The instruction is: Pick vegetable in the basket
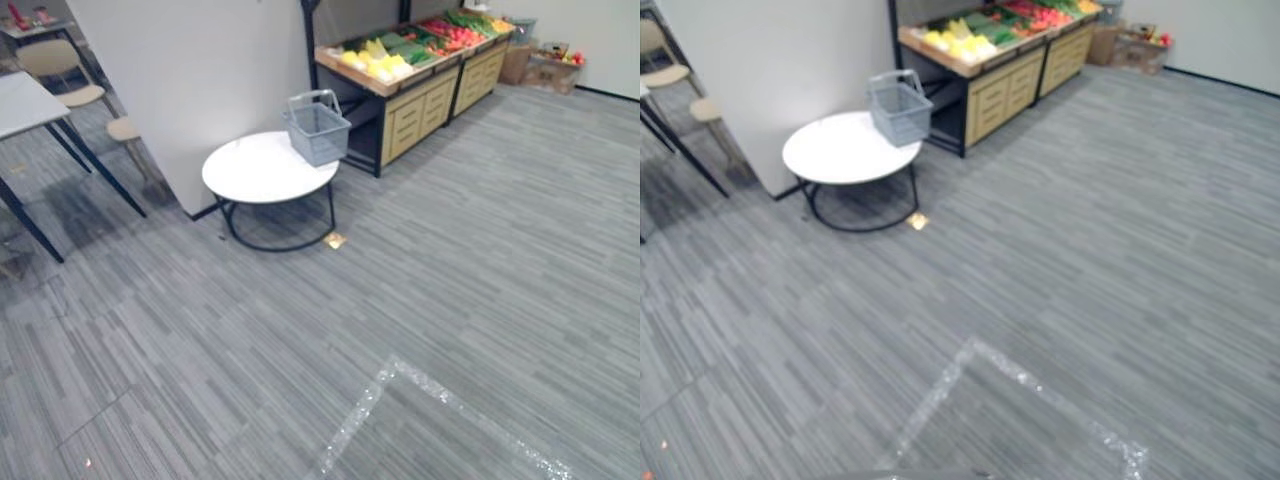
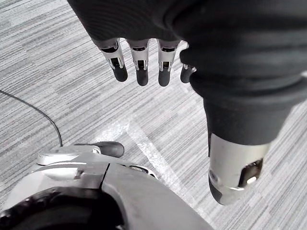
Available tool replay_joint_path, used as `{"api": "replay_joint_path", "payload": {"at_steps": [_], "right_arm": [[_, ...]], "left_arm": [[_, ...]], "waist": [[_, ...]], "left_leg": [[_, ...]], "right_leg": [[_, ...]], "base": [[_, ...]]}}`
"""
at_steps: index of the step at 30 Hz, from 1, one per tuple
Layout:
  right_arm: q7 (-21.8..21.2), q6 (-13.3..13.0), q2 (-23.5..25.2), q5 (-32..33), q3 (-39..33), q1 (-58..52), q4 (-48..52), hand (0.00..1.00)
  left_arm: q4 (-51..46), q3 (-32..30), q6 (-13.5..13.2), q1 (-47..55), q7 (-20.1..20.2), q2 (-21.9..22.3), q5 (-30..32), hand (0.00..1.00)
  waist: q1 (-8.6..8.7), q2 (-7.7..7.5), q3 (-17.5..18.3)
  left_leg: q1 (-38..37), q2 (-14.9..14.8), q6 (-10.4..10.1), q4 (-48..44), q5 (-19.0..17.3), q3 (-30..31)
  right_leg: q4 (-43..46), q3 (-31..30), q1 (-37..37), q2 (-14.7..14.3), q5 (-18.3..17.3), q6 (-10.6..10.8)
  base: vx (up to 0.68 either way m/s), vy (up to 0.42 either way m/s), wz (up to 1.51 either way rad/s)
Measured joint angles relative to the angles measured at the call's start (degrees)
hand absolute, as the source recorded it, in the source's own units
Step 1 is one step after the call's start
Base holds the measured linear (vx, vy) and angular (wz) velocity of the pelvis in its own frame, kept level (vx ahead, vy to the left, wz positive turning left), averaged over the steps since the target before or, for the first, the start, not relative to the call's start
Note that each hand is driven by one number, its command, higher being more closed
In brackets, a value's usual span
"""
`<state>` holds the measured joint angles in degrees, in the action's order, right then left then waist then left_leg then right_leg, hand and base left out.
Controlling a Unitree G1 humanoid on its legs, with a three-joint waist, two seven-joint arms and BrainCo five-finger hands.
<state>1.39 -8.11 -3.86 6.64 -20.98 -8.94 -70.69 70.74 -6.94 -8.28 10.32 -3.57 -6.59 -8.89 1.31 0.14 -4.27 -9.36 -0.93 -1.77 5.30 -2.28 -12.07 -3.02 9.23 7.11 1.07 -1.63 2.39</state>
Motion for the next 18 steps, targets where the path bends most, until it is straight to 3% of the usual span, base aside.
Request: {"api": "replay_joint_path", "payload": {"at_steps": [6,18], "right_arm": [[-0.14,-0.09,0.21,0.00,-1.08,0.71,0.05,0.00],[-1.50,-0.25,0.16,0.16,-1.05,0.27,0.54,0.00]], "left_arm": [[0.04,-0.18,0.00,-0.23,0.02,0.06,0.05,0.00],[0.00,-0.15,-0.05,-0.37,-0.07,0.19,0.22,0.00]], "waist": [[-0.06,0.08,-0.18],[-0.16,0.00,-1.04]], "left_leg": [[-0.79,-0.14,-1.05,0.00,-0.69,-1.06],[-0.13,-0.64,-0.77,0.39,-0.60,-1.04]], "right_leg": [[-0.04,-0.23,0.41,-0.03,-0.20,0.31],[-0.81,1.36,-0.02,-0.27,-0.42,0.79]], "base": [[-0.01,-0.023,-0.07],[-0.09,-0.039,0.00]]}}
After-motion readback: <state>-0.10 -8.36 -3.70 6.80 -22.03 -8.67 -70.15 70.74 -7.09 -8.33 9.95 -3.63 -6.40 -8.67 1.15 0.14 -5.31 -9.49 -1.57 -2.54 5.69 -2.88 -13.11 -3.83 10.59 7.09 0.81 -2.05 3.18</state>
